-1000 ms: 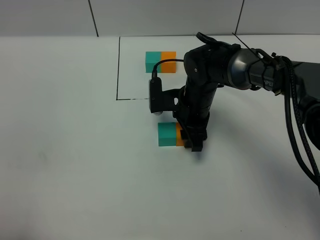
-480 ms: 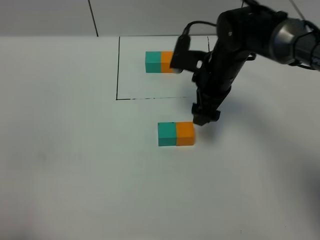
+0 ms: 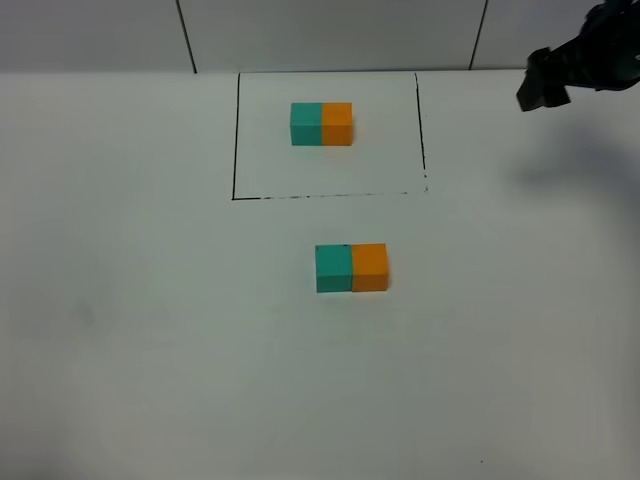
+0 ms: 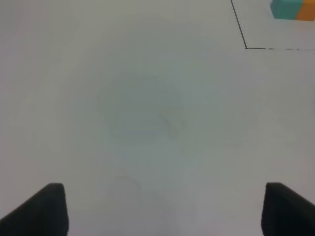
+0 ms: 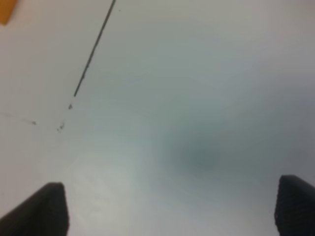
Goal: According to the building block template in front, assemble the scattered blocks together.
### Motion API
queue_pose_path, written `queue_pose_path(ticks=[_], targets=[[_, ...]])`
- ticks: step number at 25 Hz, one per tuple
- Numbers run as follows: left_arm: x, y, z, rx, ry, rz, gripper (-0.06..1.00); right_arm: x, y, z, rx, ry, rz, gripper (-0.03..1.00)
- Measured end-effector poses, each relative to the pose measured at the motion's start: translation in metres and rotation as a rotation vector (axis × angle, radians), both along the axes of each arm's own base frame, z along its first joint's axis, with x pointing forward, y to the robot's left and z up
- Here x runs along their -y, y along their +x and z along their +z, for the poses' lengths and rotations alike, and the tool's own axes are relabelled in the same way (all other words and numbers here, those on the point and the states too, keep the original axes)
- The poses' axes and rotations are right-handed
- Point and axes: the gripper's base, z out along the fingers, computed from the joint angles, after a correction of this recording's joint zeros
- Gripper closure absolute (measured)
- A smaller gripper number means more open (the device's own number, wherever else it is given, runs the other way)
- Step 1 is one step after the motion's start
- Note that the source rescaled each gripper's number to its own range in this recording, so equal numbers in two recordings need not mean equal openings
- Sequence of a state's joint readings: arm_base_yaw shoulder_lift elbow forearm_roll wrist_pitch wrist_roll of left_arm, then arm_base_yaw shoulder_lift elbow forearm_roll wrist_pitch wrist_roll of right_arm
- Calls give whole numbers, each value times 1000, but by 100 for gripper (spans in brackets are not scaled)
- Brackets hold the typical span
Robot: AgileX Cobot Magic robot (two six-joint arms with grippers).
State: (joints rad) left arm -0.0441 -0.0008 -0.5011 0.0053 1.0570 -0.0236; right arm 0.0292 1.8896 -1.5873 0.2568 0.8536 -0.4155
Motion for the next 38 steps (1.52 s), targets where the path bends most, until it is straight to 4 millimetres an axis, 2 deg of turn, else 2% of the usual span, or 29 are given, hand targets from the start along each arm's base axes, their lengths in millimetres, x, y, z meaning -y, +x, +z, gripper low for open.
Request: queue_pose_path(ticks=[4, 8, 14, 18, 27, 33, 38], targets=[[0, 0, 0, 0, 0, 0, 20, 20, -19, 33, 38, 11, -81, -2], [0, 0, 0, 0, 0, 0, 20, 25, -53, 48, 65, 11, -134, -3], [0, 0, 0, 0, 0, 0, 20, 26, -119, 46, 85, 40, -235, -3], [0, 0, 0, 0, 0, 0, 20, 26, -172, 48, 113, 43, -265, -3], [0, 0, 0, 0, 0, 0, 20, 24, -283, 33, 157, 45, -279, -3], [0, 0, 0, 0, 0, 0, 20, 22, -334, 31, 175, 67, -299, -3], [0, 0, 0, 0, 0, 0, 20, 21, -359, 24, 196, 114, -349, -3]])
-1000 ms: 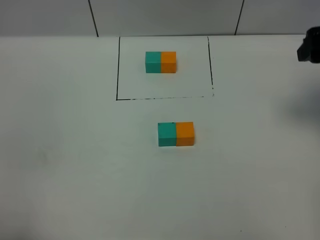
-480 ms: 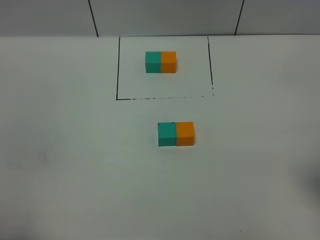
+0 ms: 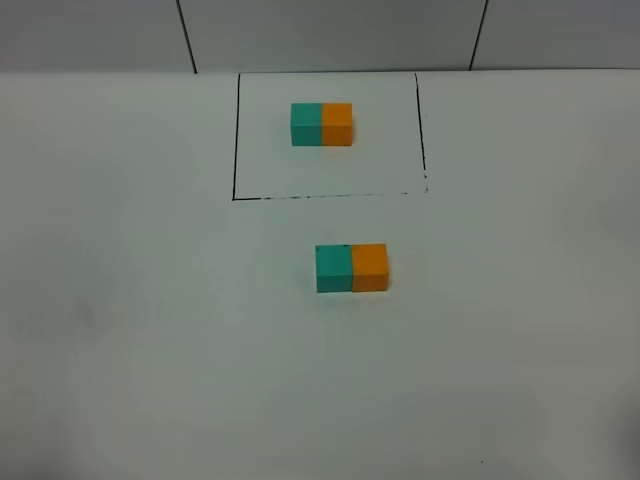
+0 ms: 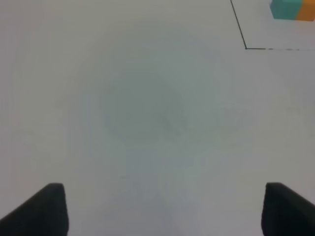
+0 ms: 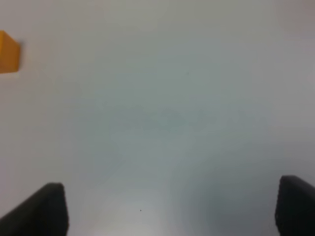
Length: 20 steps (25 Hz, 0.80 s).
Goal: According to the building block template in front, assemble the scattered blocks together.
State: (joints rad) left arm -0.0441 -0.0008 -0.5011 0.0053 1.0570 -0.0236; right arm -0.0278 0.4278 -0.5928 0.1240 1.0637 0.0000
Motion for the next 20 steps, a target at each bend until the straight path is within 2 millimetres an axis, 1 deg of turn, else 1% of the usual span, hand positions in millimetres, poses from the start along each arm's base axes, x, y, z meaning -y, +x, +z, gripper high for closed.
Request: queue_pose_path(ticks=[6, 13, 20], targets=[[0, 0, 0, 0, 0, 0, 20, -1, -21, -20, 56, 9, -8, -3], [0, 0, 0, 0, 0, 0, 20, -2, -38, -19, 167, 16, 44, -3], [0, 0, 0, 0, 0, 0, 20, -2, -58, -18, 296, 17, 48, -3]])
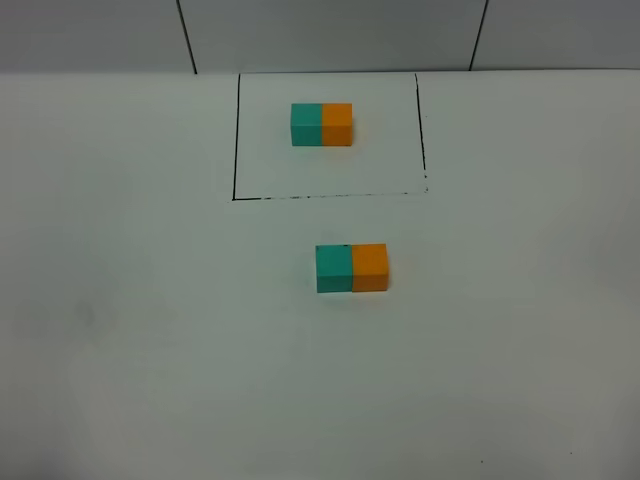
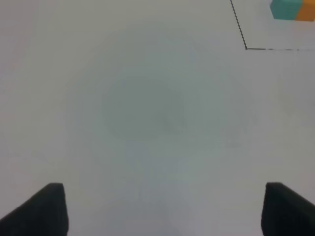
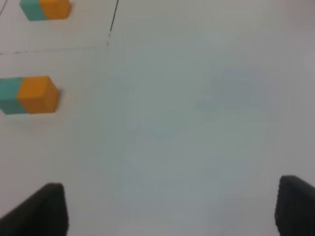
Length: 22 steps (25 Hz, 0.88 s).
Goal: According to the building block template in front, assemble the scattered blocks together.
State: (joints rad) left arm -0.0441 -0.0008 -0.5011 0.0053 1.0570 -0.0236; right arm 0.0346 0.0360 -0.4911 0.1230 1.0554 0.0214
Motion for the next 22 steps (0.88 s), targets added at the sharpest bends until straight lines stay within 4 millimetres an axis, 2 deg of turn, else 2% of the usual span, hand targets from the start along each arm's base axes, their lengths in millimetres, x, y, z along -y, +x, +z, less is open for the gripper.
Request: queue_pose_path(ticks=[22], targets=[[0, 0, 0, 0, 0, 0, 20, 0, -6, 0, 39, 16, -10, -3]])
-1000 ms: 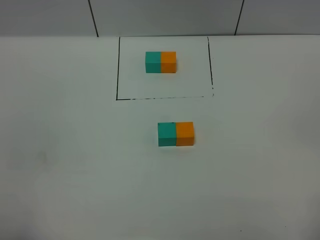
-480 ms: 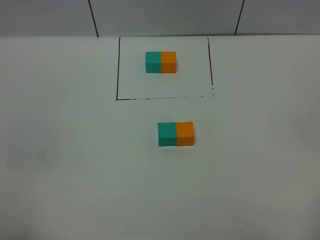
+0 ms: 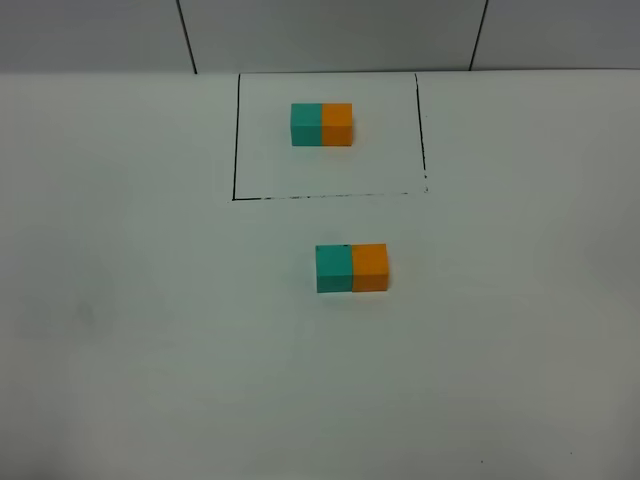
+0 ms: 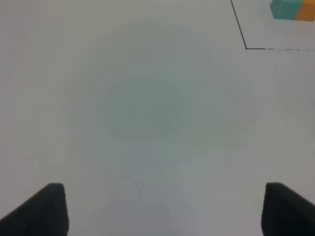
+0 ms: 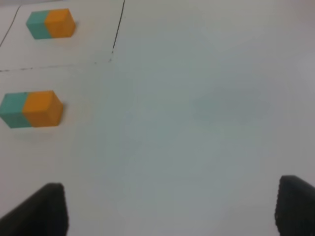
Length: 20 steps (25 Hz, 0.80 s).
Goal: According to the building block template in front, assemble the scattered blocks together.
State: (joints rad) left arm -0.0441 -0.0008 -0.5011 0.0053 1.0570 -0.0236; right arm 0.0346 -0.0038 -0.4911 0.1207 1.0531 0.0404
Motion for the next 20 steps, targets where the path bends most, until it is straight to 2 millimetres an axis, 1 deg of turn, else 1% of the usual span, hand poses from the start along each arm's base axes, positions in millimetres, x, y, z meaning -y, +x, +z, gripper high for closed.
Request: queue_pose_path(ticks=[20], targets=[[0, 0, 0, 0, 0, 0, 20, 0, 0, 0, 1, 0, -1, -3]])
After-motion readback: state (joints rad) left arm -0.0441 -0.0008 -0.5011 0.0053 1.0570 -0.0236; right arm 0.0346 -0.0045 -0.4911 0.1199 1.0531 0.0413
